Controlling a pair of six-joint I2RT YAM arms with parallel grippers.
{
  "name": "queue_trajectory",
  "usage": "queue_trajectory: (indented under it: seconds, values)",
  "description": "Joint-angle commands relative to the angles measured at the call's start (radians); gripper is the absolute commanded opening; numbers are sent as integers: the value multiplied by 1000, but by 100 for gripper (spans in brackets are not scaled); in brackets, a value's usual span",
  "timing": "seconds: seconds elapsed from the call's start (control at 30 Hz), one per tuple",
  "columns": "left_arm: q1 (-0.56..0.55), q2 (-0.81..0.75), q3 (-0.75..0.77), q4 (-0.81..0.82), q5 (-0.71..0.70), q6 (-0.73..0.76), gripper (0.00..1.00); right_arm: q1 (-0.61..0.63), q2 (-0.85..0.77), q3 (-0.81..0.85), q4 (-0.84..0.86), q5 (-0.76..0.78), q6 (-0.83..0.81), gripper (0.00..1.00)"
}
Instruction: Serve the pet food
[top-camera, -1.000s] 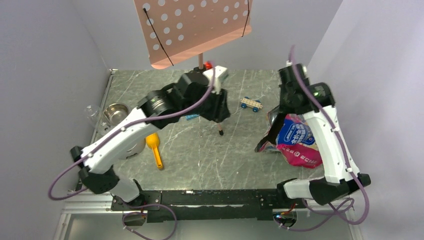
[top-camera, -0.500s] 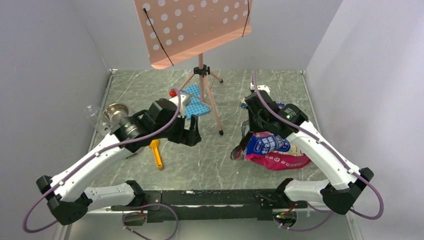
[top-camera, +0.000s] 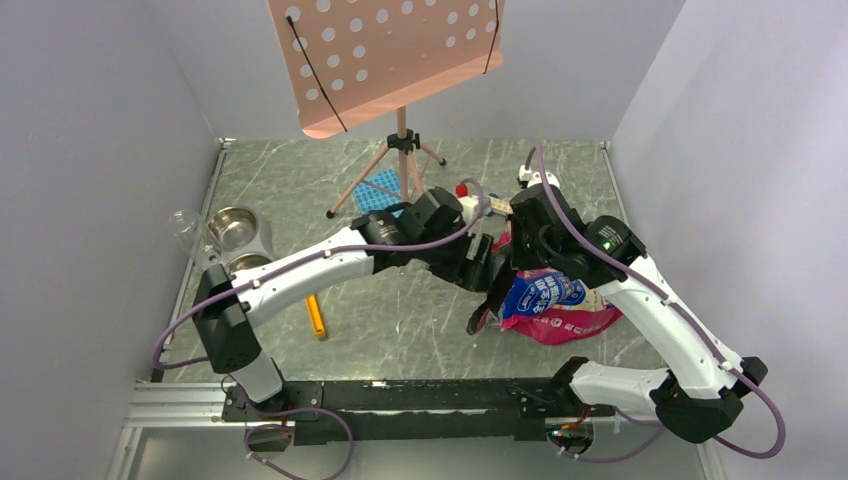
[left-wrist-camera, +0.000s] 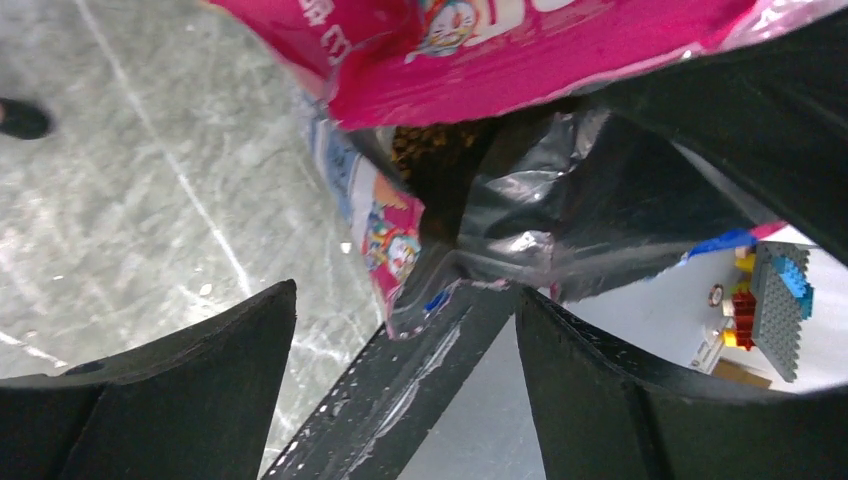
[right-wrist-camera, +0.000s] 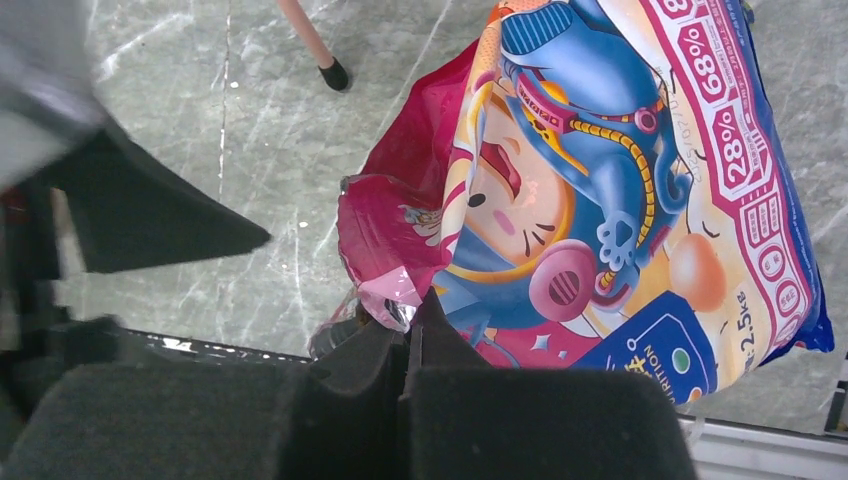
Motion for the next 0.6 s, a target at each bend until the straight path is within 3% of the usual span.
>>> queue_trajectory:
  seconds: [0.0, 0.2, 0.43, 0.57]
  values:
    - [-20, 34, 80, 53, -17, -65, 83, 20, -64, 116, 190, -53, 70, 0]
    - [-28, 57, 27, 107, -158, -192, 60, 20, -66, 147, 150, -48, 88, 0]
    - [-53, 107, -18, 249, -180, -308, 61, 20, -117, 107, 124, -65, 119, 0]
    - [-54, 98, -82, 327, -213, -380, 49, 20, -137, 89, 97, -70, 140, 0]
